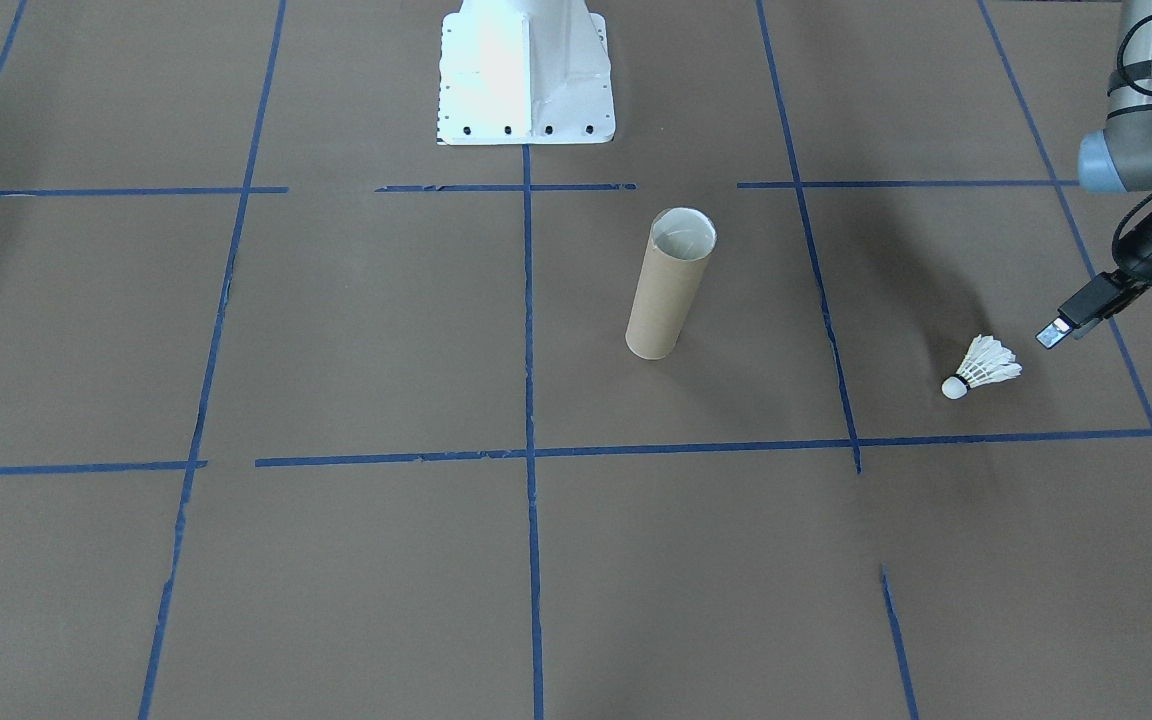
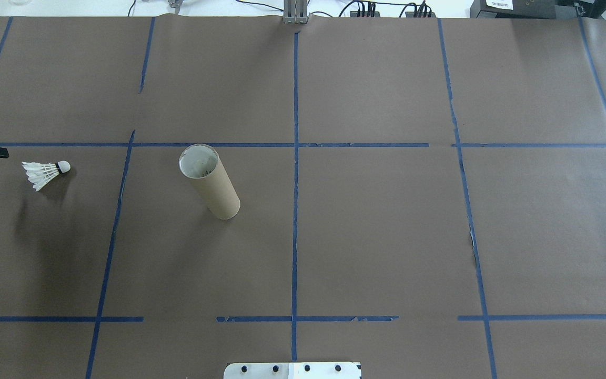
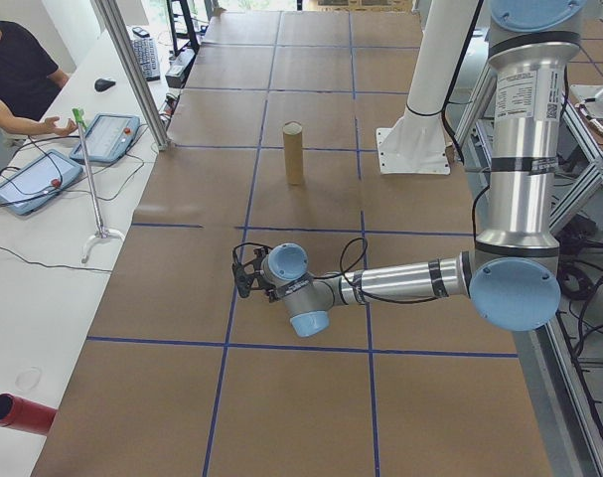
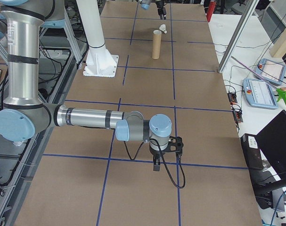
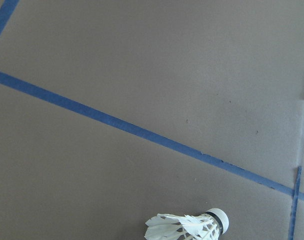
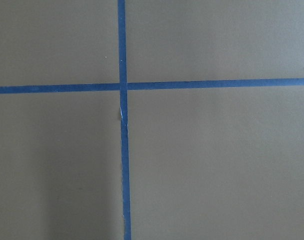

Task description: Collect badminton balls into bucket

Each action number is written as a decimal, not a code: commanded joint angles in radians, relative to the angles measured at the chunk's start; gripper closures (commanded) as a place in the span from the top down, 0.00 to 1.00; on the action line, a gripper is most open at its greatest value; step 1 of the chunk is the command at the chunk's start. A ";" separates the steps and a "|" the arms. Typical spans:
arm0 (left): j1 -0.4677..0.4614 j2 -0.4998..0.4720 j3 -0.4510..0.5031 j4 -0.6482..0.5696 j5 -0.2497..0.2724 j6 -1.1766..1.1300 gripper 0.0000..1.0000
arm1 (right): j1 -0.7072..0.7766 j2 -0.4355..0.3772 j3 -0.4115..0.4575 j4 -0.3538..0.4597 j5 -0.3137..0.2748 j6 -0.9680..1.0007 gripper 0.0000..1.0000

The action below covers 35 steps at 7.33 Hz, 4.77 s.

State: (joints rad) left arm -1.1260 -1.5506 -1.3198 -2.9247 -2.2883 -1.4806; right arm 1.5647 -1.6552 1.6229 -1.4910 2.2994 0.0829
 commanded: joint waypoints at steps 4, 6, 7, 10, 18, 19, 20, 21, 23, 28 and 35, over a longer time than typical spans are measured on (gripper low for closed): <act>0.124 -0.019 0.004 -0.093 0.102 -0.210 1.00 | 0.000 0.000 0.000 0.000 0.000 0.000 1.00; 0.147 -0.051 0.017 -0.087 0.145 -0.208 0.94 | 0.000 0.000 0.000 0.000 0.000 0.001 1.00; 0.152 -0.057 0.022 -0.087 0.145 -0.208 0.87 | 0.000 0.000 0.000 0.000 0.000 0.000 1.00; 0.153 -0.068 0.051 -0.085 0.145 -0.196 0.42 | 0.000 0.000 0.000 0.000 0.000 0.000 1.00; -0.006 -0.074 -0.158 0.129 -0.225 -0.152 0.00 | 0.000 0.000 0.000 0.000 0.000 0.000 1.00; -0.018 -0.074 -0.284 0.210 -0.261 -0.149 0.00 | 0.000 0.000 0.000 0.000 0.000 0.000 1.00; -0.032 -0.071 -0.409 0.289 -0.260 -0.132 0.00 | 0.000 0.000 0.000 0.000 0.000 0.000 1.00; -0.034 -0.068 -0.491 0.335 -0.254 -0.019 0.00 | 0.000 0.000 0.000 0.000 0.000 0.000 1.00; -0.072 -0.065 -0.527 0.343 -0.220 0.223 0.00 | 0.000 0.000 0.000 0.000 0.000 0.000 1.00; 0.053 -0.407 -0.928 1.377 0.085 0.467 0.00 | 0.000 0.000 0.000 0.000 0.000 0.000 1.00; 0.397 -1.088 -0.644 2.245 0.381 0.579 0.00 | 0.000 0.000 0.000 0.000 0.000 0.000 1.00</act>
State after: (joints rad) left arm -0.7588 -2.5640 -2.0487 -0.7556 -1.9507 -0.9716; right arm 1.5647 -1.6552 1.6229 -1.4910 2.2994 0.0828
